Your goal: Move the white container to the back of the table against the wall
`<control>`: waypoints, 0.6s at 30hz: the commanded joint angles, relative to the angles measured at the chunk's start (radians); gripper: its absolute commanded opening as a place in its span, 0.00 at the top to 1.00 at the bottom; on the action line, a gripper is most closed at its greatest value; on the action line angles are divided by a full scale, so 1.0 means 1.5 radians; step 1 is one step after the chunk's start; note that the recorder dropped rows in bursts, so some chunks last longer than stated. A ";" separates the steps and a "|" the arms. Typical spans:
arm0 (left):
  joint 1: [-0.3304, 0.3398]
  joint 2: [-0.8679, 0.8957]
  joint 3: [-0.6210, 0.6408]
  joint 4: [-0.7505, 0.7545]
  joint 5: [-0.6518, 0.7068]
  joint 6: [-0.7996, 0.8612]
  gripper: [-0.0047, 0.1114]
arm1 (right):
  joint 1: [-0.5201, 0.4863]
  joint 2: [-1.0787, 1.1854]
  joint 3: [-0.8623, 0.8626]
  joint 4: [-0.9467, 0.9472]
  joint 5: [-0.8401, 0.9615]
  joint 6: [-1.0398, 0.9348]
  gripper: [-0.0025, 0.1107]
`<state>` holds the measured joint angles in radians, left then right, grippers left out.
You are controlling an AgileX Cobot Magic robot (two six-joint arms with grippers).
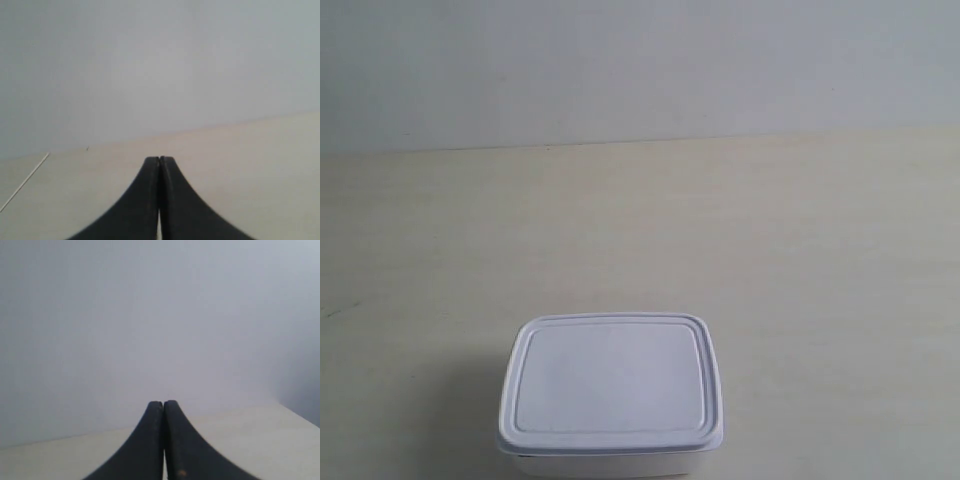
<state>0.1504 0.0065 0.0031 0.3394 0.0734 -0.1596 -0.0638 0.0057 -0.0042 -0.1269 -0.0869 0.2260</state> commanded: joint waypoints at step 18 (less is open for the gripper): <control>0.001 -0.004 -0.006 0.202 -0.398 -0.618 0.96 | 0.023 0.017 -0.088 -0.501 -0.217 0.730 0.98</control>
<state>0.1504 0.0045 0.0031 0.4848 -0.4636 -0.9483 -0.0361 0.0082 -0.0853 -0.6446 -0.3381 1.1242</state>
